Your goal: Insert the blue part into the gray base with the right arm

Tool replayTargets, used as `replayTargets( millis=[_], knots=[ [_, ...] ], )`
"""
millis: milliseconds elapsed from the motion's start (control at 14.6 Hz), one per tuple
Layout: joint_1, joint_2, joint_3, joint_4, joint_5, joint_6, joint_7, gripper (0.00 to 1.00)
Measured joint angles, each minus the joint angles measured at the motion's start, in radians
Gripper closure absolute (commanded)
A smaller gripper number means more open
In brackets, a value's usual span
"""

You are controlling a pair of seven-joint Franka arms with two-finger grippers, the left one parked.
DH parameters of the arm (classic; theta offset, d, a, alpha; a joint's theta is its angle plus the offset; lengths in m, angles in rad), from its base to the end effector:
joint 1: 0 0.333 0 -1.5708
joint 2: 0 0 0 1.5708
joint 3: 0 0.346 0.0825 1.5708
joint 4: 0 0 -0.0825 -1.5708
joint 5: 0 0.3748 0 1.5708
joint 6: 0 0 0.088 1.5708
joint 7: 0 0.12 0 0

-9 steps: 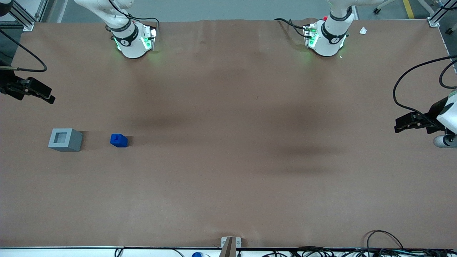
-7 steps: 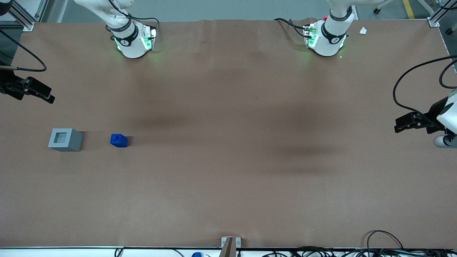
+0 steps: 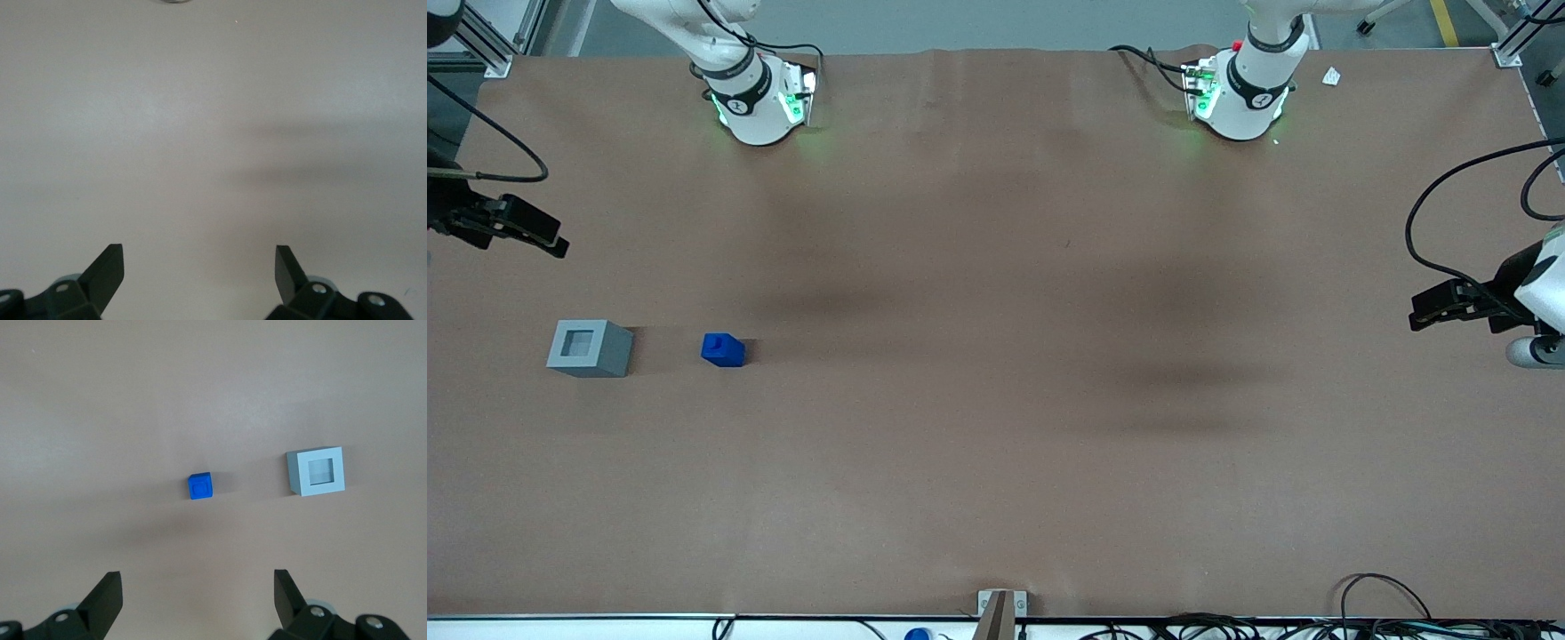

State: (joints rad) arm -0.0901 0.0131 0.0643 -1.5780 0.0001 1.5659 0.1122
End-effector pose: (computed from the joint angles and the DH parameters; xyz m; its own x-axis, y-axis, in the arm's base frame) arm 0.5482 -0.0144 0.6306 0.9902 -0.1375 -0.0251 -0.1375 -0.9905 0.0019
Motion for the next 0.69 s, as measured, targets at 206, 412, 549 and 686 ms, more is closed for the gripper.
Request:
replayTargets(
  millis=[206,412,549,686],
  knots=[
    [0.000,0.017,0.000,-0.098,0.000,0.084,0.000,0.00],
    [0.000,0.034,0.000,-0.237,0.000,0.252,0.000,0.00],
    [0.000,0.047,0.000,-0.329,0.000,0.361,0.000,0.00],
    [0.000,0.065,0.000,-0.399,0.000,0.452,0.000,0.00]
  ],
)
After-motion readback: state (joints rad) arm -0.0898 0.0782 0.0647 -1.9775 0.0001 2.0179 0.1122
